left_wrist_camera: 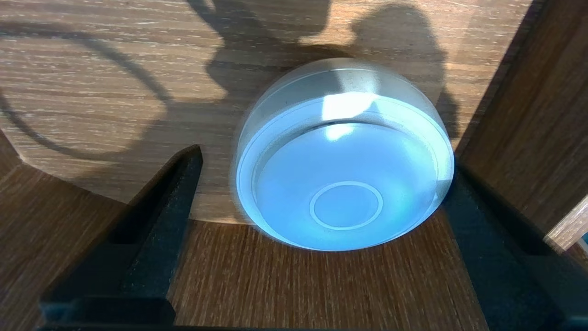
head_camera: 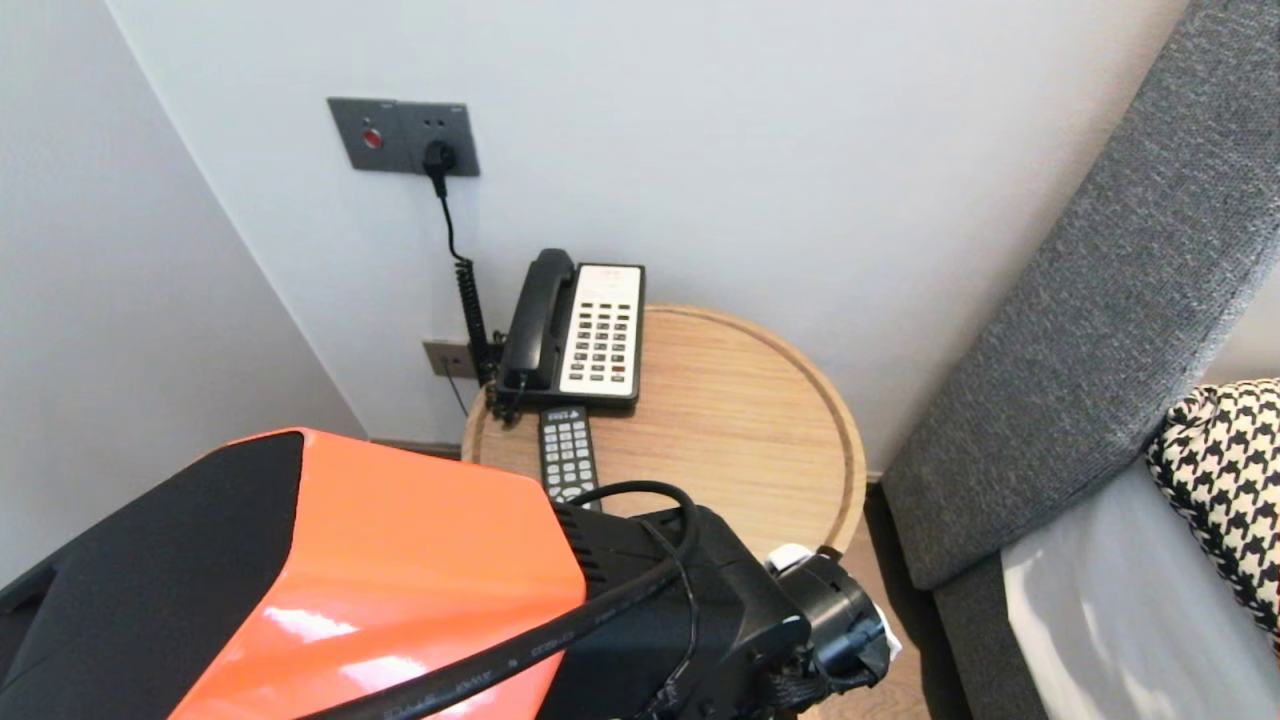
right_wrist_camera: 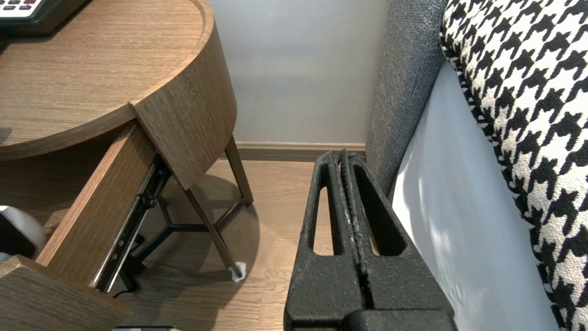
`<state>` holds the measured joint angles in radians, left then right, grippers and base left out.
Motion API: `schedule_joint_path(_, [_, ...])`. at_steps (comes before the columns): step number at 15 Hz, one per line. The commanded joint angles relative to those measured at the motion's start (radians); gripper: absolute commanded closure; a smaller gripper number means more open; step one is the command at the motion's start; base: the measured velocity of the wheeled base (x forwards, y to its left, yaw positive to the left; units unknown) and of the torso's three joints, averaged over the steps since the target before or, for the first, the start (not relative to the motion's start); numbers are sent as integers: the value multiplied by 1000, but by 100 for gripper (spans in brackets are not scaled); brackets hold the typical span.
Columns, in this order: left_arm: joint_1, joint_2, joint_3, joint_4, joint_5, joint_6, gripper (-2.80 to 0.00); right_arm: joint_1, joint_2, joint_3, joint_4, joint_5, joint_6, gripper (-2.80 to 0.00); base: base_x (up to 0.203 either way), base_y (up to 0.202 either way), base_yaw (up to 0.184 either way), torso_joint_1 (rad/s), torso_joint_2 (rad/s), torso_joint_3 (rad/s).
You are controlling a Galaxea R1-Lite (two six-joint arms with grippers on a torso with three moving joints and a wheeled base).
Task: Take the remote control out of the drawer one by one and place them on the table
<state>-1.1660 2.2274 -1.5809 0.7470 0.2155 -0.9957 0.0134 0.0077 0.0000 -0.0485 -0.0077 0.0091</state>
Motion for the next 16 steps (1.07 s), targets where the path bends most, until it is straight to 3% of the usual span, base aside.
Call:
schedule_joint_path(1, [-1,0,2,5,4,-7,0,0,2,25,-1,0,0,0,0,0,0,0,0,0])
schedule_joint_path(9, [0,-29,3,5,10,-8,0,0,2,25,-1,0,0,0,0,0,0,0,0,0])
schedule_joint_path(16, [3,-98,29,8,53,-8,0,0,2,25,-1,0,0,0,0,0,0,0,0,0])
